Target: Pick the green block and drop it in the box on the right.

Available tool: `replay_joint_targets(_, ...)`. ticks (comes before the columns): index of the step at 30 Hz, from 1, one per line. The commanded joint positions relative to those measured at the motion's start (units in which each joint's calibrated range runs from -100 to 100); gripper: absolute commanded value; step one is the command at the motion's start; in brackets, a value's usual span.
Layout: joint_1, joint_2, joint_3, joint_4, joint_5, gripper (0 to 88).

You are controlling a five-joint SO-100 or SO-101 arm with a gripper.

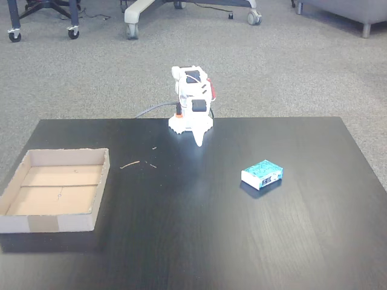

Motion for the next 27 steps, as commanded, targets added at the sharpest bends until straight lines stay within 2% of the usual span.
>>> replay_joint_targets(1, 0.14, -0.39, 1.42, -0.16, 0.05, 0.1)
replay_joint_targets(11, 0.14, -0.39, 1.42, -0.25, -0.1, 0.1)
replay_joint_targets(14, -1.31, -0.31, 0.97, -1.9, -3.37, 0.3)
replay_joint_targets(15, -2.69, 1.22, -1.21, -1.73, -3.42, 4.5)
replay_joint_targets(18, -4.07, 12.82, -14.9, 4.96, 0.2, 36.4)
replay_joint_targets(20, -6.75, 24.59, -24.33, 7.1, 2.2, 51.1)
replay_joint_targets(24, -13.8, 49.31, -41.37, 7.27, 2.15, 61.8)
replay_joint_targets(27, -16.41, 69.04, -56.69, 13.05, 2.78, 63.9)
